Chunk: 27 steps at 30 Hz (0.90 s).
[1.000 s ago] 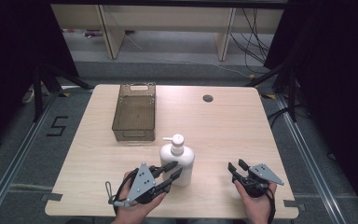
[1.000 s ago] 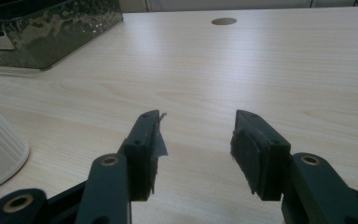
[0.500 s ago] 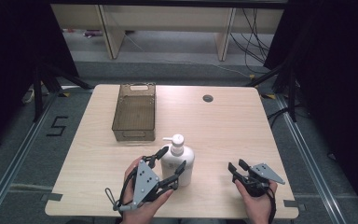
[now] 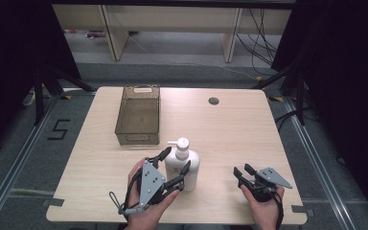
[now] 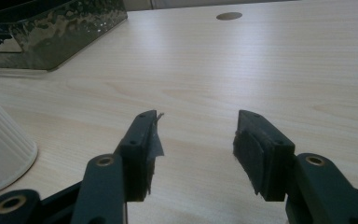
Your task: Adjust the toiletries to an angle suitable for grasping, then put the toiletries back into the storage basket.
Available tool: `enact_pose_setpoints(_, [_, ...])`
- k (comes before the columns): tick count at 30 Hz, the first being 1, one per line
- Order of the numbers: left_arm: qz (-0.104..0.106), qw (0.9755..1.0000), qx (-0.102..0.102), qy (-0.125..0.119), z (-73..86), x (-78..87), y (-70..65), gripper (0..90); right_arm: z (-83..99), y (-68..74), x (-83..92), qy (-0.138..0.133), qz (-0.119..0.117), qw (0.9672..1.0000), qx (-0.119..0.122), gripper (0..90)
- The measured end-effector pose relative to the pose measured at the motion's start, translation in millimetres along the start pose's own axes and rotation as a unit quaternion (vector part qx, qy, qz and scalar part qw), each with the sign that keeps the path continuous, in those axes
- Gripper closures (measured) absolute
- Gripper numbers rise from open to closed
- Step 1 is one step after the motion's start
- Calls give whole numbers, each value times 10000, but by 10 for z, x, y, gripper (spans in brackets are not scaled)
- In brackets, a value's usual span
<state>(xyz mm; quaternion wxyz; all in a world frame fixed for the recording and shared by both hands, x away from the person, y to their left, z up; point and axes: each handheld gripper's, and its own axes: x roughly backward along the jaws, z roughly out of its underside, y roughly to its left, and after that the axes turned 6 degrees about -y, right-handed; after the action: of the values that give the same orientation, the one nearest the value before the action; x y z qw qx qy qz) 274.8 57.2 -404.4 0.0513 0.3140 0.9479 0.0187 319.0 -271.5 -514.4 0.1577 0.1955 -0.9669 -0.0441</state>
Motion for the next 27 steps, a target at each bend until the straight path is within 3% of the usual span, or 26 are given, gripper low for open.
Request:
enact_pose_setpoints(5, [-46,10000,11,-35,-21,-1,0,339,-8,24,0,142,-10,9999,-71,497])
enact_pose_setpoints(9, [-146,9999,77,-30,-44,-33,12,341,-6,5,-5,99,7,9999,34,495])
enact_pose_setpoints(16, [-237,9997,64,58,-83,-117,28,345,-2,2,-29,119,-23,9999,-36,493])
enact_pose_setpoints(17, [-256,9996,88,57,-84,-126,30,346,-3,15,-26,133,-93,9997,-166,493])
enact_pose_setpoints(18, [-300,9995,97,80,-88,-138,36,348,-12,7,-27,215,-72,9997,-23,491])
enact_pose_setpoints(20, [-323,9994,113,82,-87,-147,34,350,-7,13,-33,110,-64,9999,-9,491])
enact_pose_setpoints(22, [-419,9988,171,181,-76,-158,33,351,-7,15,-32,115,-64,9999,-7,490])
enact_pose_setpoints(27, [-434,9986,229,188,-94,-188,-2,352,-7,24,-43,128,-52,9999,3,490])
